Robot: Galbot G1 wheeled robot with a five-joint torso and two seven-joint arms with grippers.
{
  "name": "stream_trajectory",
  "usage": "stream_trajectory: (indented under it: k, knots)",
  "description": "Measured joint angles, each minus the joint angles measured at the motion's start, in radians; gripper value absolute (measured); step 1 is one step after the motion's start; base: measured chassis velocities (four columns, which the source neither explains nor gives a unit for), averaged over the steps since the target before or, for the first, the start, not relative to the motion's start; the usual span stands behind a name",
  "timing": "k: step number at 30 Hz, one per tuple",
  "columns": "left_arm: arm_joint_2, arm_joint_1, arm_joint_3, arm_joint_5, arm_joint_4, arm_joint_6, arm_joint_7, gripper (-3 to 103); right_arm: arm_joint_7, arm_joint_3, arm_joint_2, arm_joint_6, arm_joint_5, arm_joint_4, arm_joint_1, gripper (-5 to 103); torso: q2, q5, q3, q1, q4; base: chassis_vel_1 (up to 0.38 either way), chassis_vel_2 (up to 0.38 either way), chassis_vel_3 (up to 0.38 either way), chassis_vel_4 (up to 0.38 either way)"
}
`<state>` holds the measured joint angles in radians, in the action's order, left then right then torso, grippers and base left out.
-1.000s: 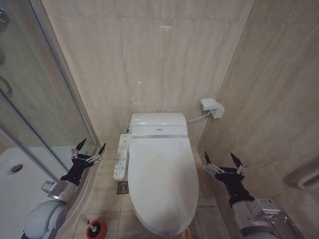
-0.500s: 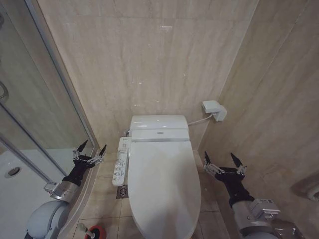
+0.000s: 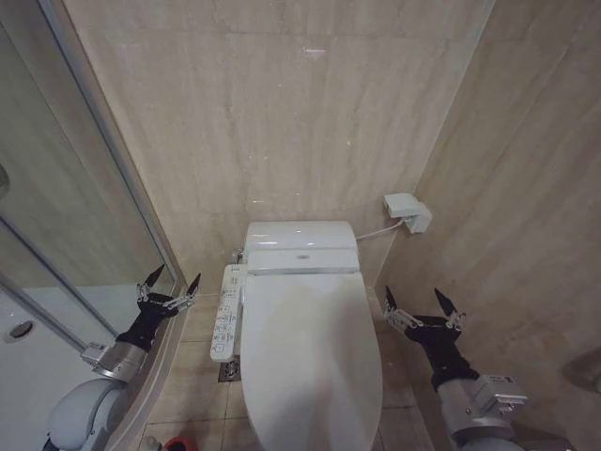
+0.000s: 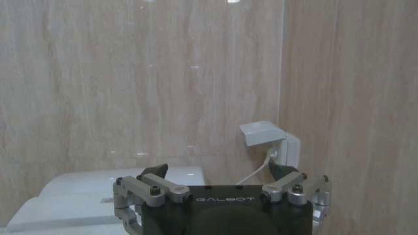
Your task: Open the toilet lid, clean the toilet bowl with a toilet brush, close the toilet lid, and flush.
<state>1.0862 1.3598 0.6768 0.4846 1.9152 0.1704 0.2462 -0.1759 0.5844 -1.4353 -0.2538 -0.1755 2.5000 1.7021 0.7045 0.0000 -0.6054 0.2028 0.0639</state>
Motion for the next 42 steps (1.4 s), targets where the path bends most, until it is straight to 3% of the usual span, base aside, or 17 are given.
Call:
stream_trajectory:
  k: [15,16,17,23,24,31,32,39,40,42]
  knots:
    - [-0.022,-0.010,0.002,0.010,-0.042,0.025,0.017,95,0.000,0.000,0.000,0.000,0.000,0.000,0.000,100,0.000,0.0000,0.000,0.000,0.0001,-0.040,0.033,0.043,-0.032]
    - [-0.030,-0.013,0.004,0.013,-0.055,0.029,0.028,95,0.000,0.000,0.000,0.000,0.000,0.000,0.000,100,0.000,0.0000,0.000,0.000,0.0001,0.000,0.000,0.000,0.000]
    - [-0.040,-0.019,0.008,0.014,-0.073,0.038,0.052,86,0.000,0.000,0.000,0.000,0.000,0.000,0.000,100,0.000,-0.0001,0.000,0.000,-0.0001,0.000,0.000,0.000,0.000]
    - [-0.073,-0.058,-0.003,0.019,-0.162,0.061,0.077,86,0.000,0.000,0.000,0.000,0.000,0.000,0.000,100,0.000,0.0000,0.000,0.000,0.0001,0.000,0.000,0.000,0.000]
    - [-0.080,-0.073,-0.012,0.021,-0.192,0.068,0.081,64,0.000,0.000,0.000,0.000,0.000,0.000,0.000,100,0.000,-0.0002,0.000,0.000,0.0001,0.000,0.000,0.000,0.000]
    - [-0.112,-0.177,-0.076,0.036,-0.333,0.094,0.109,64,0.000,0.000,0.000,0.000,0.000,0.000,0.000,100,0.000,-0.0002,0.000,0.000,-0.0003,0.000,0.000,0.000,0.000]
    - [-0.120,-0.215,-0.104,0.043,-0.366,0.099,0.114,36,0.000,0.000,0.000,0.000,0.000,0.000,0.000,100,0.000,-0.0001,0.000,0.000,0.0000,0.000,0.000,0.000,0.000]
    - [-0.149,-0.372,-0.218,0.047,-0.509,0.115,0.136,36,0.000,0.000,0.000,0.000,0.000,0.000,0.000,100,0.000,0.0001,0.000,0.000,0.0004,0.000,0.000,0.000,0.000]
    - [-0.150,-0.401,-0.242,0.048,-0.542,0.119,0.138,10,0.000,0.000,0.000,0.000,0.000,0.000,0.000,100,0.000,0.0002,0.000,0.000,0.0002,0.000,0.000,0.000,0.000]
    - [-0.150,-0.424,-0.262,0.048,-0.572,0.124,0.142,10,0.000,0.000,0.000,0.000,0.000,0.000,0.000,100,0.000,-0.0001,0.000,0.000,0.0001,0.000,0.000,0.000,0.000]
